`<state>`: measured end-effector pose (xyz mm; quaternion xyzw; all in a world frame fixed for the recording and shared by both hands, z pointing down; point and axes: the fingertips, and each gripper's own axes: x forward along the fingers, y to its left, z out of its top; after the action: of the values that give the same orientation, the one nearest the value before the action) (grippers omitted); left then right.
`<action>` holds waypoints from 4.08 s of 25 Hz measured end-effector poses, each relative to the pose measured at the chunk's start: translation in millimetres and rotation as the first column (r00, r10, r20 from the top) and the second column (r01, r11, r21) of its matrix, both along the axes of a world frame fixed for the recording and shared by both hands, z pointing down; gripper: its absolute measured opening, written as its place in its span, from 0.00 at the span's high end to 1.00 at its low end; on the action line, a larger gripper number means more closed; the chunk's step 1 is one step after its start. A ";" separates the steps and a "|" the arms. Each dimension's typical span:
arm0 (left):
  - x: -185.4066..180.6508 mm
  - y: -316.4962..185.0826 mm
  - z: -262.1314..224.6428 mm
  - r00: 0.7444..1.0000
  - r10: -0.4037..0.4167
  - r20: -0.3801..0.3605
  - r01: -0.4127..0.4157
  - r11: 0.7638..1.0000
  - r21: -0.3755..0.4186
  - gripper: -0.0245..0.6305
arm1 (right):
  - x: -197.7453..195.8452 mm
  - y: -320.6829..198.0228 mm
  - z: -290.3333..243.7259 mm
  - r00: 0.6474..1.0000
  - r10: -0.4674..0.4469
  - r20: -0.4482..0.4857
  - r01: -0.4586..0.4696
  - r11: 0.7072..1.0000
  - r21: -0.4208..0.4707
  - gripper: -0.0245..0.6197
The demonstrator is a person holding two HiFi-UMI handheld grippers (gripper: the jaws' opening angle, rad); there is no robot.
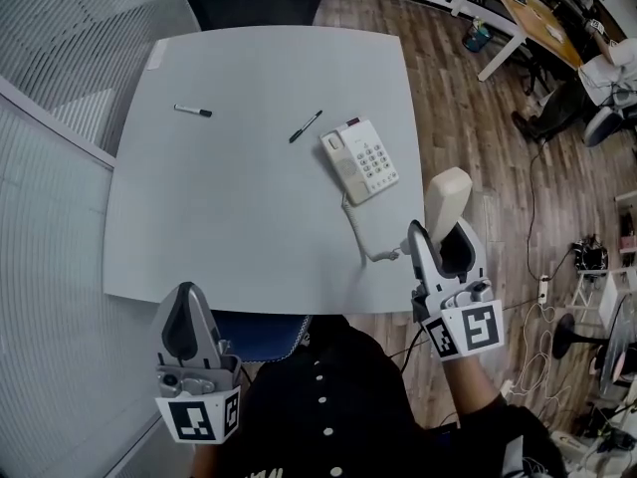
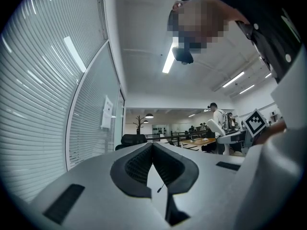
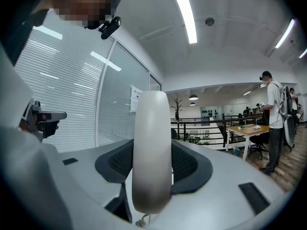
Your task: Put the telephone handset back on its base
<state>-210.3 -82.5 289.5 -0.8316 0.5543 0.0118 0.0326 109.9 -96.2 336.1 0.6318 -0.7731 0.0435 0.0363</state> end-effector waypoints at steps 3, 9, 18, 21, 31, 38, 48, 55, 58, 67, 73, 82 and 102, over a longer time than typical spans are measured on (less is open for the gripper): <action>1.6 -5.1 3.5 1.000 0.004 0.004 -0.003 1.000 -0.021 0.94 | -0.4 -10.1 4.0 1.000 -0.004 -0.005 0.004 1.000 -0.013 0.61; 5.8 -14.3 11.8 1.000 0.003 0.003 -0.003 0.998 -0.062 0.94 | -0.4 -31.4 19.0 0.999 -0.026 -0.023 0.025 0.998 -0.052 0.61; 23.0 -26.4 37.3 1.000 0.008 -0.010 -0.009 0.986 -0.167 0.94 | -0.1 -74.2 58.1 0.997 -0.066 -0.041 0.060 0.988 -0.139 0.61; 28.3 -27.7 43.8 1.000 0.018 -0.012 -0.020 0.981 -0.195 0.94 | -0.8 -87.7 74.4 0.996 -0.075 -0.043 0.067 0.983 -0.170 0.61; 31.9 -38.9 72.9 1.000 0.022 -0.008 -0.023 0.962 -0.272 0.94 | -7.9 -131.2 134.6 0.991 -0.105 -0.088 0.078 0.959 -0.271 0.61; 33.5 -49.0 91.3 1.000 0.017 -0.011 -0.020 0.948 -0.317 0.94 | -14.0 -158.1 174.1 0.985 -0.132 -0.107 0.090 0.940 -0.330 0.61; 32.3 -52.1 109.7 1.000 -0.006 -0.010 0.002 0.931 -0.365 0.94 | -19.6 -176.9 219.7 0.978 -0.177 -0.113 0.115 0.903 -0.414 0.61; 35.7 -52.5 120.6 1.000 -0.005 -0.004 0.003 0.920 -0.392 0.94 | -22.0 -184.0 248.0 0.977 -0.183 -0.114 0.111 0.882 -0.459 0.61; 37.1 -54.5 120.6 1.000 -0.007 -0.007 0.003 0.921 -0.389 0.94 | -21.6 -186.5 259.0 0.978 -0.179 -0.109 0.105 0.869 -0.484 0.61; 42.7 -57.8 117.6 1.000 -0.003 -0.021 -0.006 0.923 -0.385 0.94 | -25.5 -191.9 281.6 0.979 -0.166 -0.116 0.081 0.845 -0.528 0.61; 45.4 -55.6 116.7 1.000 0.004 -0.013 -0.008 0.924 -0.383 0.94 | -24.9 -196.0 292.3 0.979 -0.150 -0.139 0.049 0.832 -0.553 0.61; 50.2 -59.2 111.7 1.000 0.014 -0.014 -0.019 0.930 -0.367 0.94 | -28.9 -200.2 303.8 0.978 -0.156 -0.141 0.047 0.815 -0.577 0.60; 50.3 -52.4 84.7 0.998 0.052 -0.024 -0.056 0.956 -0.287 0.94 | -32.9 -185.8 242.0 0.963 -0.191 -0.188 0.067 0.852 -0.519 0.50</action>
<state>-160.0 -135.0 374.1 -0.8423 0.5274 -0.0611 -0.0932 77.0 -281.9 578.1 0.5468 -0.7652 0.1688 0.2948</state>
